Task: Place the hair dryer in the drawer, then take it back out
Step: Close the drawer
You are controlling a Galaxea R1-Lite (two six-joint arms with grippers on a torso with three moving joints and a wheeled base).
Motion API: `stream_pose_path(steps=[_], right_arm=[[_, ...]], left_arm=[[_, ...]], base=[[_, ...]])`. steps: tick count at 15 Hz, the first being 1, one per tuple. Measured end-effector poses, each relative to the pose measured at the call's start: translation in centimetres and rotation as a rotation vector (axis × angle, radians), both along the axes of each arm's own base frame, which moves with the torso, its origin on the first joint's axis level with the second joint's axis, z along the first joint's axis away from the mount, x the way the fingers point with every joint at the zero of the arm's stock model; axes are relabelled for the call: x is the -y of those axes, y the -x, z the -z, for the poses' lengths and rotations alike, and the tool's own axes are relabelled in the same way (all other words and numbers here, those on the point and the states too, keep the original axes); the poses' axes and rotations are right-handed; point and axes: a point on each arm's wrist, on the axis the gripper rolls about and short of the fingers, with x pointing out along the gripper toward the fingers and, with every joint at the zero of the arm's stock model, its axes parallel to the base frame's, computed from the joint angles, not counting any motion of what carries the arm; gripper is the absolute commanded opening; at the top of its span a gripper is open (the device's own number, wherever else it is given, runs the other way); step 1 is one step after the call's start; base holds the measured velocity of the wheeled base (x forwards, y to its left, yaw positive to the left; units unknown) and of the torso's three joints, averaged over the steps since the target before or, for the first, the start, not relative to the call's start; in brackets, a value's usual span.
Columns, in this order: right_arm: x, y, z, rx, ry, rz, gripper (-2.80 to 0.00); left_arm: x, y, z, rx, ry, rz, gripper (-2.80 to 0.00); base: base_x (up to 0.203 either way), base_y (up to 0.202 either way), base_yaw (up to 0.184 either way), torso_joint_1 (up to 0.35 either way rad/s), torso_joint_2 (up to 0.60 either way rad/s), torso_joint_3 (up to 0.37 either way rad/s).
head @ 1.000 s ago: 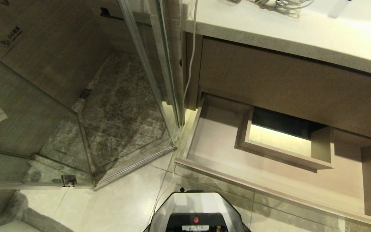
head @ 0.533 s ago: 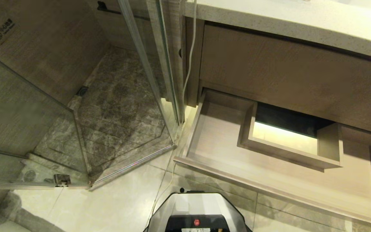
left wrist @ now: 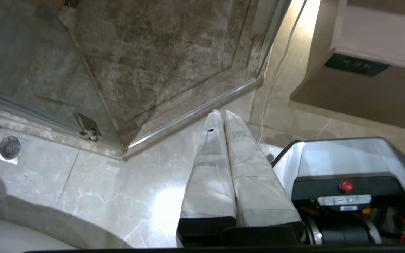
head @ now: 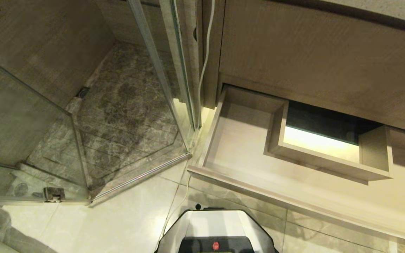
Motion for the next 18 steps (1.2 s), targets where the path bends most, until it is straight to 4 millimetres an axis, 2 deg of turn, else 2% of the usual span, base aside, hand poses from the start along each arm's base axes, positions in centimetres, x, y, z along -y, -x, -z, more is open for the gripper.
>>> stream_pose_path(steps=[3, 18], right_arm=[[-0.01, 0.09, 0.11, 0.002, 0.001, -0.002, -2.8], [0.02, -0.01, 0.41, -0.01, -0.002, -0.003, -2.8]], left_arm=[[0.0, 0.0, 0.0, 0.0, 0.0, 0.0, -2.8], [0.0, 0.0, -0.01, 0.001, 0.0, 0.0, -2.8]], base=[[0.0, 0.0, 0.0, -0.163, 0.4, 0.252], [0.0, 0.0, 0.0, -0.049, 0.38, 0.339]])
